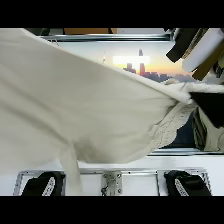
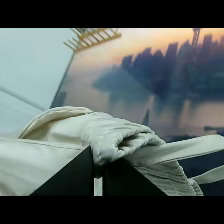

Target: Fold the clothes and pants, and hang the long-sleeved shirts on hangers.

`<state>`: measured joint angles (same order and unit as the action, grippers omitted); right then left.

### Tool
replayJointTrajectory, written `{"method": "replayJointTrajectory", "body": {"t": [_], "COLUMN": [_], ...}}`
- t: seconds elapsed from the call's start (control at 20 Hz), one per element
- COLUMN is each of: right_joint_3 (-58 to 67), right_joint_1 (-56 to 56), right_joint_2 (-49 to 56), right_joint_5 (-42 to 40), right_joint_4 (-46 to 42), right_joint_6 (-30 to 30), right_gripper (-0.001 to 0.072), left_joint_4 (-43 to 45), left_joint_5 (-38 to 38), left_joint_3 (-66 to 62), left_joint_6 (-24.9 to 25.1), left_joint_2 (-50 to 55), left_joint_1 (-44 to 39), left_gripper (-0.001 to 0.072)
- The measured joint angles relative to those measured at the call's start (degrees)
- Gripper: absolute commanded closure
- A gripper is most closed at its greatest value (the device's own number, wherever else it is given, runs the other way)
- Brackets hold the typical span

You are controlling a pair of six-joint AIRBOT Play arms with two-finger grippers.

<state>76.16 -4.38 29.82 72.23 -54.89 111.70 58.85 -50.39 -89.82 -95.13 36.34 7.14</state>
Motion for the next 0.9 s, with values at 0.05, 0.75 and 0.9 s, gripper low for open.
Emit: {"method": "replayJointTrajectory", "body": {"t": [0.05, 0.75, 0.9], "right_joint_3": [-0.35, -1.68, -1.68], "right_joint_1": [0.0, 0.02, 0.02], "right_joint_2": [2.05, 41.83, 42.25], "right_joint_5": [2.03, -12.15, -12.48], "right_joint_4": [0.0, -3.43, -9.49], "right_joint_6": [0.87, -8.9, -10.25], "right_gripper": [0.0695, 0.0694, 0.0695], "left_joint_4": [-0.04, -0.17, 0.83], "left_joint_5": [-0.22, -4.79, -9.07], "left_joint_3": [1.25, -12.0, -12.24], "left_joint_6": [-0.33, 1.64, 1.68], "left_joint_2": [2.73, 50.86, 50.21], "left_joint_1": [-0.09, -8.96, -7.8], "left_gripper": [0.0704, 0.0704, 0.0705]}}
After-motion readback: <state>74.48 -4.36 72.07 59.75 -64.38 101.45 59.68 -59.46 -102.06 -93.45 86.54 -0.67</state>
